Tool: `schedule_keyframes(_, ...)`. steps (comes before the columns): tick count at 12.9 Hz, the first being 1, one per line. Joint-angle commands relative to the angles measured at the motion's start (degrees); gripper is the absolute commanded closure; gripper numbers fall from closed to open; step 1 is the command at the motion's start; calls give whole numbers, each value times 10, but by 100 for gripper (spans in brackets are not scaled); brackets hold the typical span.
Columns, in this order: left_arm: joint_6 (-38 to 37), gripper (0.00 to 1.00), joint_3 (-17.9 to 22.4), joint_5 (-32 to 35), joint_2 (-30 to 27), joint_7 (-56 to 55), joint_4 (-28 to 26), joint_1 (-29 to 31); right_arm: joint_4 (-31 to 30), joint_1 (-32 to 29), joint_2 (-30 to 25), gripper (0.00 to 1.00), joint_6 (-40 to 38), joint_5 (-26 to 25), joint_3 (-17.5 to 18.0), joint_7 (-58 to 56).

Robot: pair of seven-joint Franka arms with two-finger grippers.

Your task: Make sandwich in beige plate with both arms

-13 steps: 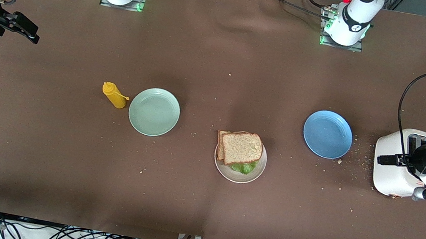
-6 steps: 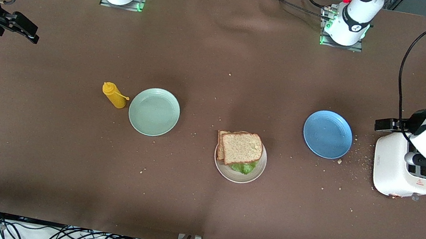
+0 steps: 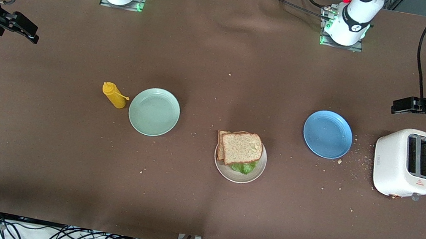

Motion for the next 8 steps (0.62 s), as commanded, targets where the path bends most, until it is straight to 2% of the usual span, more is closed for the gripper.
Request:
schedule_keyframes(1, 24, 0, -6, 30, -10, -5, -13, -1, 0, 0, -8, 0, -5, -2, 0, -4)
schedule_keyframes(8, 55, 0, -3, 23, -6, -3, -14, 21, 0, 0, -8, 0, -7, -2, 0, -4)
